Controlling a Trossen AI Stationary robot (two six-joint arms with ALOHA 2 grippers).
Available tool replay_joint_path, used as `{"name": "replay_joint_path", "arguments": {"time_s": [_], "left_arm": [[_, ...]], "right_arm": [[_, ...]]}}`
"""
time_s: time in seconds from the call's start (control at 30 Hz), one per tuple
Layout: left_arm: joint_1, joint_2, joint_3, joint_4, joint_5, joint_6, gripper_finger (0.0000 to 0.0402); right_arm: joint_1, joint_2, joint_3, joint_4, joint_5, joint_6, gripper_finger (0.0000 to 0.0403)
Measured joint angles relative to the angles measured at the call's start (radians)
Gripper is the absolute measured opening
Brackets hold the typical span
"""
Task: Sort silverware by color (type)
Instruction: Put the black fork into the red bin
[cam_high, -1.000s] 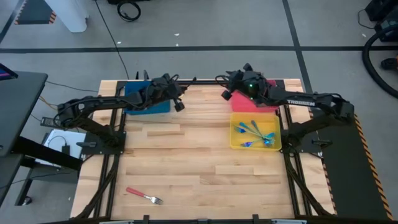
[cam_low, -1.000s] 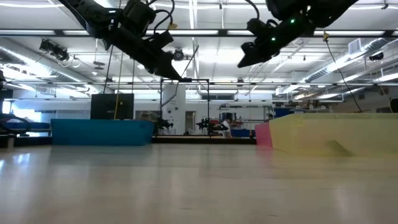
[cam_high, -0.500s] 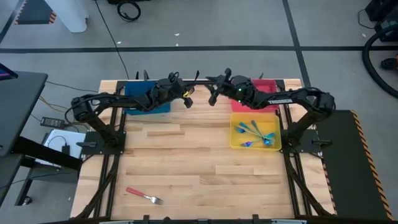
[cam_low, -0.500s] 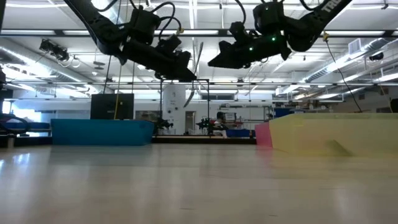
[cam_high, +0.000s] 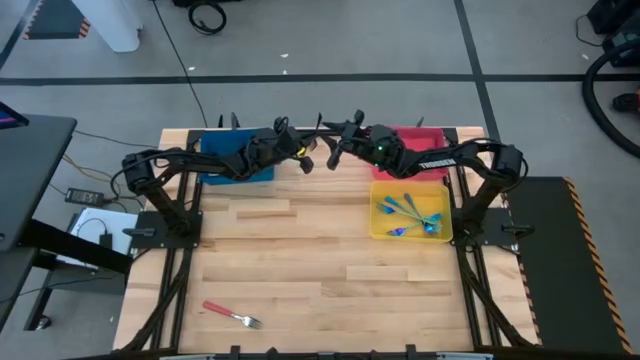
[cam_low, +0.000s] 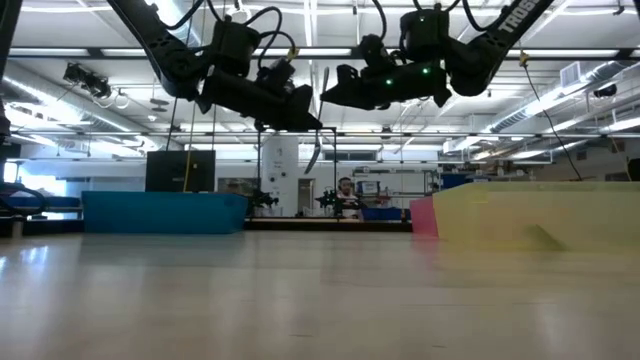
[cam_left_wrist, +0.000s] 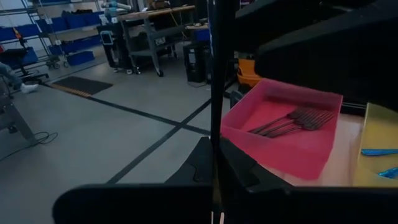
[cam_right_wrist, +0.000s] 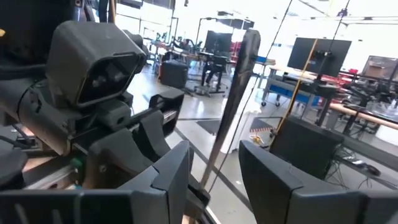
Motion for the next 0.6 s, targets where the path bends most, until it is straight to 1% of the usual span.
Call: {"name": "replay_joint_path", "arguments": {"time_s": [0.27,0.4,0.47,0.53,0.6], "left_arm": [[-0.005,0.000,0.000,0.003,0.000,0.003,0.0009],[-0.010,0.000,0.000,0.001,0.000,0.009,0.0009],[-0.010,0.000,0.000,-0.012,0.010,0.019,0.0009],[-0.005,0.000,0.000,-0.020,0.012,0.021,0.0009],[-0.001,0.000,0.000,-0.020,0.011,0.014,0.0009]], "right_arm": [[0.000,0.034,0.051,-0.004,-0.001,0.040,0.0148],[0.001,0.077,0.089,-0.006,-0.019,0.051,0.0149],[0.000,0.090,0.098,-0.008,-0.046,0.064,0.0148],[-0.003,0.090,0.099,-0.013,-0.045,0.066,0.0145],[-0.003,0.089,0.100,-0.013,-0.019,0.053,0.0136]]}}
